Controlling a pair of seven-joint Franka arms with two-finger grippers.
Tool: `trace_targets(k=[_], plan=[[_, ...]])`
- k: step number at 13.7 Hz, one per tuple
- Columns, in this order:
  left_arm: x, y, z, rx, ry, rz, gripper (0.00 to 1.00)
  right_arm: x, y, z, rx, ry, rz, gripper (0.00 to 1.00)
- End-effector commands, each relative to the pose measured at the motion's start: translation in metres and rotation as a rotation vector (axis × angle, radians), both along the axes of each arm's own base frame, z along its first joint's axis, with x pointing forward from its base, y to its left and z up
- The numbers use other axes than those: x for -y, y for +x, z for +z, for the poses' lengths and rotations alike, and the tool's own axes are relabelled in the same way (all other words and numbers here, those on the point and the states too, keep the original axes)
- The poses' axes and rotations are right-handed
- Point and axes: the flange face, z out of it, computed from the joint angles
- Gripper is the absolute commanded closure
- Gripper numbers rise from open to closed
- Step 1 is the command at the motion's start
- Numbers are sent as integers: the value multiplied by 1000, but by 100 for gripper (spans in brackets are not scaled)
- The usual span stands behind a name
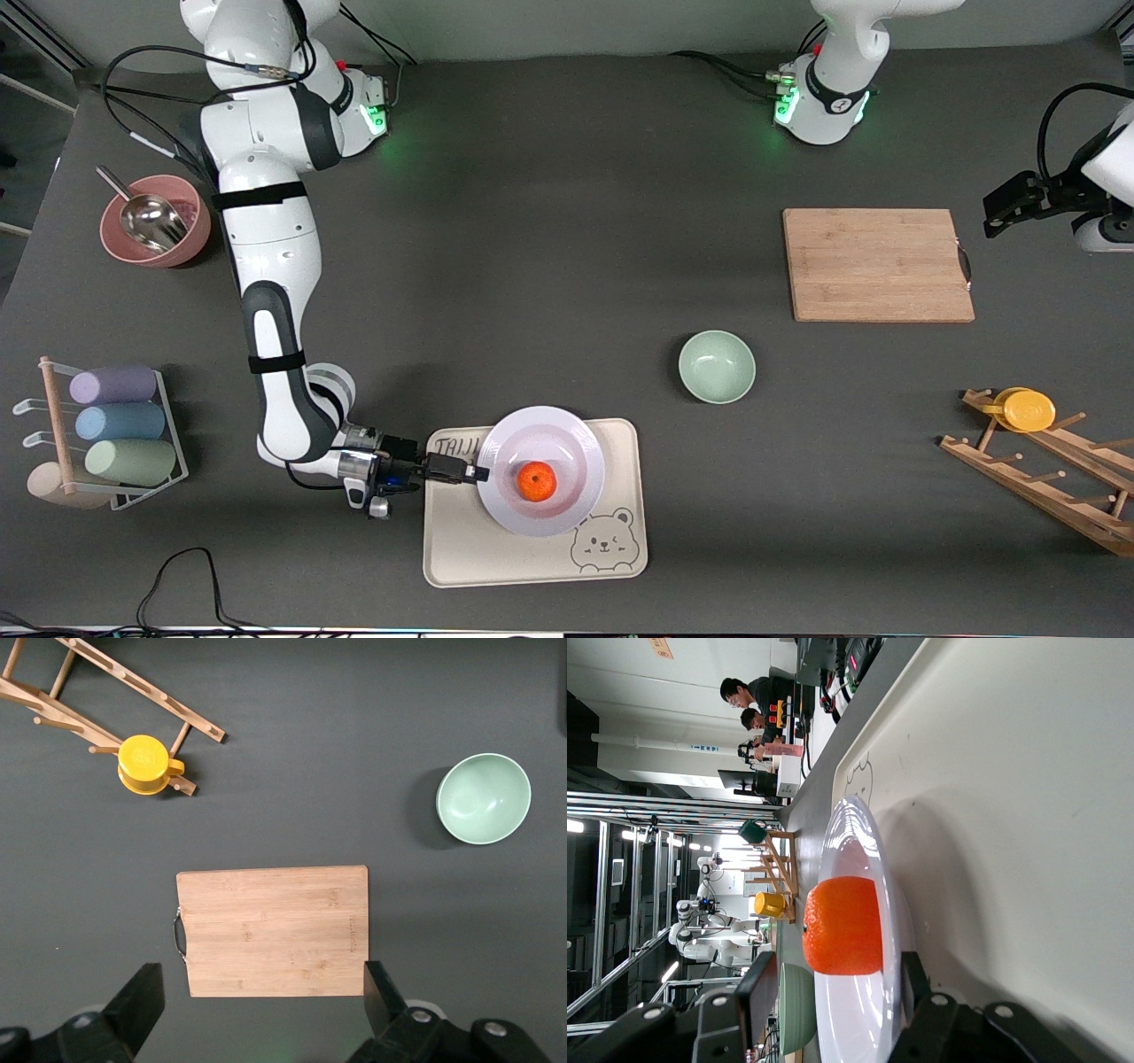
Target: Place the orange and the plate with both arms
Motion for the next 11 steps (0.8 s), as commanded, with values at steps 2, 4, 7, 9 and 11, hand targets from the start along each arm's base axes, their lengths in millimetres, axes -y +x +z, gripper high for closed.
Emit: trace_targets(k=[2, 4, 7, 9, 11], plan=[[-1, -3, 2, 6, 3, 3, 0, 6, 8, 14, 4, -58, 36, 36], [-1, -3, 1, 3, 4, 3, 0, 23, 15, 34, 27, -135, 73, 36], [-5, -4, 0, 4, 1, 9, 0, 57, 21, 69, 60, -220, 165, 35], [-6, -9, -1, 13, -1, 11, 0, 77, 20, 106, 79, -262, 266, 32], [-6, -13, -3, 12, -2, 11, 0, 113, 12, 144, 56, -347, 336, 29]])
